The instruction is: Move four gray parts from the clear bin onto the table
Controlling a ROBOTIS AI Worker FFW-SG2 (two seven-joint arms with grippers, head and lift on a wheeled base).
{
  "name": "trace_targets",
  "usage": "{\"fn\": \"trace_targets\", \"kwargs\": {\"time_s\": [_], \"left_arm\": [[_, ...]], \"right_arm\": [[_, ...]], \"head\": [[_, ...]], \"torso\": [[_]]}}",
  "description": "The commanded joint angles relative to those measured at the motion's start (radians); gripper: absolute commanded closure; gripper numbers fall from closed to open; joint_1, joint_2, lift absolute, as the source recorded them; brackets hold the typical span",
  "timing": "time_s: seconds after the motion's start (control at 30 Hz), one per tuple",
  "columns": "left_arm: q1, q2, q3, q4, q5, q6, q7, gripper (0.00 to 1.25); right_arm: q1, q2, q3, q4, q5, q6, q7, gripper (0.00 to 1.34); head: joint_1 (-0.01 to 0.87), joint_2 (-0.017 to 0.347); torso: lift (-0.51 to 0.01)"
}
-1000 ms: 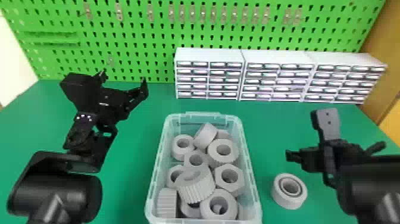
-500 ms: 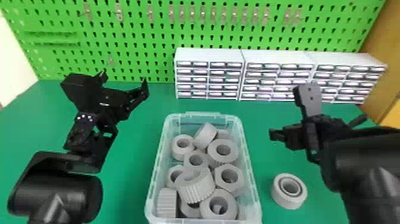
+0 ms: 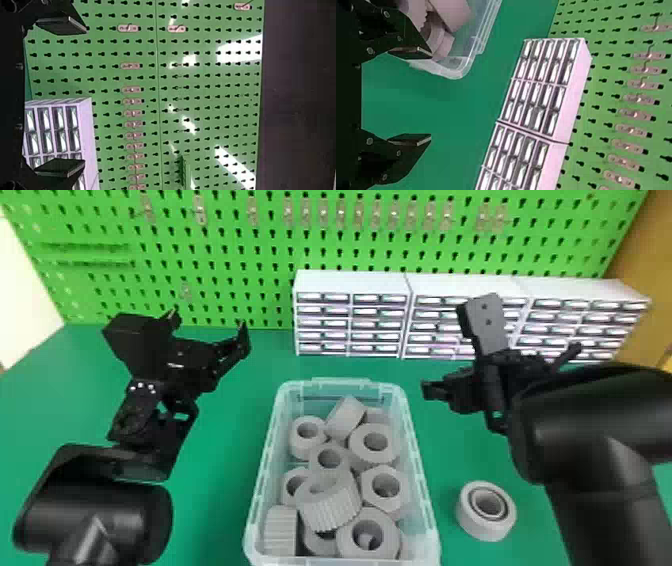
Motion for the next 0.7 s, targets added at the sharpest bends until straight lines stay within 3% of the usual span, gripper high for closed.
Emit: {"fn": "trace_targets", "kwargs": {"time_s": [0.0,0.43,0.67], "left_arm": [[0.001,0.000,0.001,0.000,0.000,0.001,0.000,0.11],[0.000,0.000,0.001,0.000,-0.003,0.002,0.000,0.11],[0.000,0.000,-0.001,0.000,-0.003,0.004,0.000,0.11]], "right_arm": [[-0.022,0.000,0.035,0.000,-0.007,0.009,0.000,0.52],[-0.074,-0.002,0.131,0.024,-0.038,0.041,0.000,0.52],[-0.142,0.000,0.190,0.058,-0.025,0.167,0.000,0.52]], "head": [[0.678,0.034],[0.678,0.034],[0.678,0.034]], "torso": [[-0.050],[-0.050],[-0.050]]}}
